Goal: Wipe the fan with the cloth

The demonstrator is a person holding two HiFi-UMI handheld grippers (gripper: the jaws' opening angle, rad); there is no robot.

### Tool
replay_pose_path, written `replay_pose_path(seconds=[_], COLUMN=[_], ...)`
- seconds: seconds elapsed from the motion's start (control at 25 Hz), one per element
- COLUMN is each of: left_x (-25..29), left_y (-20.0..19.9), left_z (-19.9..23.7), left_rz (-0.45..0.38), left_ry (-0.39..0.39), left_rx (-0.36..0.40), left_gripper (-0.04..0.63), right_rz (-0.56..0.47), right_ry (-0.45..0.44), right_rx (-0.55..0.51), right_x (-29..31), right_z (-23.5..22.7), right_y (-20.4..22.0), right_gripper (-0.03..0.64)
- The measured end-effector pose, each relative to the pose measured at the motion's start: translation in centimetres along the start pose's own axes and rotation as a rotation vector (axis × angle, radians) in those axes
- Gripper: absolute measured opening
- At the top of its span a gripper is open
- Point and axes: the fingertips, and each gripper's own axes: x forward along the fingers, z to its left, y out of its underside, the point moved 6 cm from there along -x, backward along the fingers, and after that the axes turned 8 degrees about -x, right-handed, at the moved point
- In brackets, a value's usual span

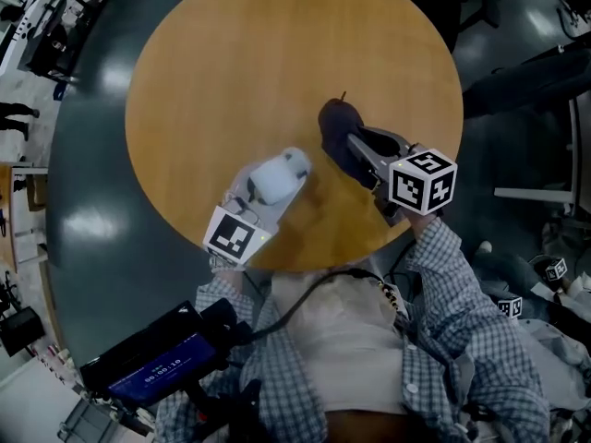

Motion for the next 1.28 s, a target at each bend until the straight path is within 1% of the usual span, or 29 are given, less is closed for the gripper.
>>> replay_pose_path(seconds=[0.08,0.2,0.28,0.36,0.44,0.52,0.64,0.72,0.8,0.96,1.04,1.08,1.16,1.28], left_x=[-0.5,-0.4,0.8,3.1,4.9,5.2,5.3,5.5,5.7,6.3,6.6,6.7,7.0,7.1], left_y=[-1.6,-2.1,-0.4,3.5,6.9,8.2,8.2,8.0,7.9,8.1,8.1,8.2,8.4,8.1], left_z=[-0.7,-0.6,0.7,3.6,5.9,6.9,7.0,6.9,6.8,6.6,6.4,6.4,6.2,6.2], left_rz=[0.009,0.000,0.014,0.039,0.048,0.042,0.038,0.048,0.054,0.052,0.063,0.072,0.083,0.070], left_ry=[0.002,-0.004,-0.016,-0.033,-0.045,-0.051,-0.052,-0.053,-0.048,-0.030,-0.022,-0.016,-0.009,-0.012], left_rx=[0.002,0.019,-0.008,-0.034,-0.028,-0.009,-0.003,-0.032,-0.050,-0.022,0.005,0.019,0.037,-0.004], left_gripper=[0.144,0.144,0.144,0.144,0.144,0.143,0.143,0.143,0.144,0.144,0.144,0.144,0.144,0.145], right_rz=[0.004,0.017,0.039,0.061,0.079,0.098,0.125,0.147,0.177,0.251,0.276,0.281,0.278,0.261], right_ry=[-0.026,-0.068,-0.085,-0.100,-0.108,-0.105,-0.087,-0.062,-0.032,0.019,0.037,0.043,0.053,0.077], right_rx=[0.015,0.047,0.054,0.056,0.064,0.070,0.052,-0.001,-0.090,-0.301,-0.383,-0.407,-0.423,-0.418], right_x=[-1.7,-2.5,-0.6,3.2,6.3,7.4,7.6,7.6,7.5,7.7,7.9,8.1,8.2,8.3], right_z=[1.9,3.1,1.8,-1.4,-3.9,-4.5,-4.6,-4.9,-5.1,-5.1,-4.9,-4.7,-4.3,-4.3], right_y=[-1.3,-1.9,-0.3,2.8,5.4,6.5,7.3,8.0,8.7,9.9,10.3,10.3,10.1,9.8], right_gripper=[0.067,0.067,0.066,0.067,0.066,0.067,0.067,0.067,0.069,0.072,0.077,0.077,0.084,0.099])
